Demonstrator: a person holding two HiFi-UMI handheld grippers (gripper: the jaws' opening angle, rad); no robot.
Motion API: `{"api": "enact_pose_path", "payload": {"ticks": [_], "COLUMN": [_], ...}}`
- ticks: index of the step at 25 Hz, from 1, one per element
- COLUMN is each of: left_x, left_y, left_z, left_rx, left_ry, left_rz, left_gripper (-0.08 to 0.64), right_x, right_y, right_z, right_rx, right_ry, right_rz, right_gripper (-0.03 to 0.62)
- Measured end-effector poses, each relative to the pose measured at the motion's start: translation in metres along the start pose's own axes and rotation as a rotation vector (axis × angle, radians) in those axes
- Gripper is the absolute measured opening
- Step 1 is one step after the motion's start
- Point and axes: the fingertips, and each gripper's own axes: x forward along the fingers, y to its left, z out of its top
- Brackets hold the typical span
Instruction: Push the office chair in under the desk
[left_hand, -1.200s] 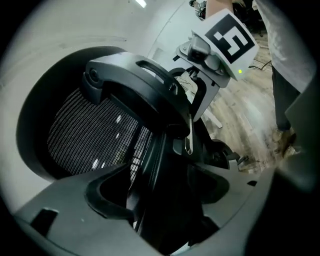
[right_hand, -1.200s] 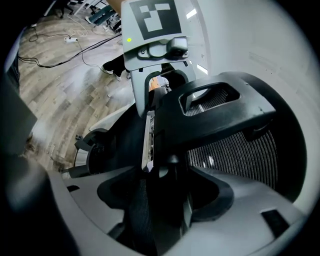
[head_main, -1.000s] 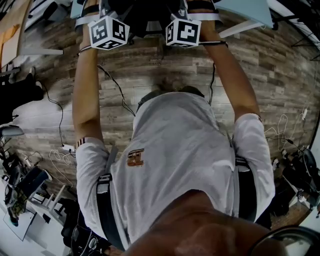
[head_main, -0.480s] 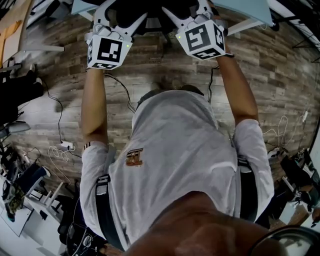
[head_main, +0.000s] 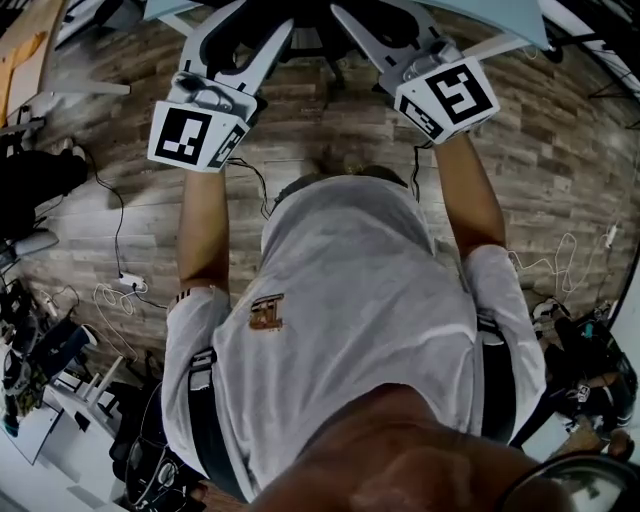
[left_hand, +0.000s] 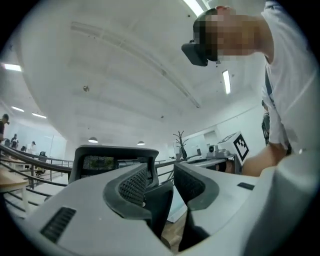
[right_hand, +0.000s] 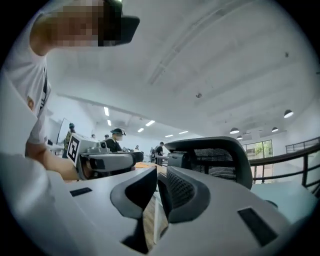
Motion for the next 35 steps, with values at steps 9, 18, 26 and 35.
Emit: {"api": "enact_pose_path", "payload": {"ticks": [9, 18, 26, 35], "left_x": [-0.001, 0.001, 0.002, 0.001], "left_y": [-0.026, -0.049, -0.05, -0.049], "left_z": [0.007, 0.01, 0.002, -0.002], "left_rx": [-0.079, -0.084, -0.093, -0.086], "left_ry": [-0.06, -0.054, -0.037, -0.023], "left_rz": [0.022, 0.032, 0.057, 0.069], "left_gripper": [0.034, 0.019, 0.018, 0.018], "right_x": [-0.017, -0.03, -0.032, -0.029], "right_y": [0.035, 0.046, 0.041, 0.044], "right_z": [0.015, 0.017, 0.013, 0.009], "right_rx": [0.14, 0.163, 0.174, 0.184], "right_ry": [-0.18, -0.213, -0.204, -0.199], "right_rz": [0.124, 0.159, 0.17, 0.199], "right_gripper": [0.04, 0.034, 0.034, 0.034]}}
